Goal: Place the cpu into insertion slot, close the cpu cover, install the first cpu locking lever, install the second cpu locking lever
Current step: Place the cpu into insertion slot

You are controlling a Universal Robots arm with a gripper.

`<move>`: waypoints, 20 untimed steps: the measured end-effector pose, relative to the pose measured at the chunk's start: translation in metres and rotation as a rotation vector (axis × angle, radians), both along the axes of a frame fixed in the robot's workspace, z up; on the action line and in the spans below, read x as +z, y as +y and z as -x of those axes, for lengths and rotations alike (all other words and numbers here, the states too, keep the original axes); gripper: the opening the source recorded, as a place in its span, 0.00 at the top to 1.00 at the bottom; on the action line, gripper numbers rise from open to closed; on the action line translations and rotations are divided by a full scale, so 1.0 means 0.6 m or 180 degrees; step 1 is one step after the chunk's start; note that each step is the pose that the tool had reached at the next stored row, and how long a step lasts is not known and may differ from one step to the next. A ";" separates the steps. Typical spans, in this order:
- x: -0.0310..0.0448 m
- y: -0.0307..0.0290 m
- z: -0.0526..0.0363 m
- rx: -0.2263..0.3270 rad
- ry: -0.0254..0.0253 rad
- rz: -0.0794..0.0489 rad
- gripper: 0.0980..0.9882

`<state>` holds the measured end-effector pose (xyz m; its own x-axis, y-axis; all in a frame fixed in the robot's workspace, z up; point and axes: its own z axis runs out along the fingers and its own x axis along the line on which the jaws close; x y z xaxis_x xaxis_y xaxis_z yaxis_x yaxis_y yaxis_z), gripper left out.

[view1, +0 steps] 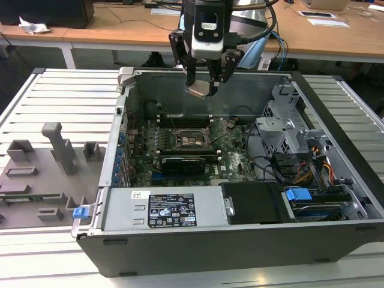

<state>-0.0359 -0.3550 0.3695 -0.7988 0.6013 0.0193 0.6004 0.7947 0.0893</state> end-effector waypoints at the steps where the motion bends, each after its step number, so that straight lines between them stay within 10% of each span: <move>1: 0.000 0.0000 0.000 -0.0011 0.0000 0.0000 0.51; 20: 0.000 0.0000 0.000 -0.0229 0.0000 0.0000 0.51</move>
<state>-0.0359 -0.3550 0.3694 -0.7534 0.6573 0.0193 0.6561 0.7494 0.0894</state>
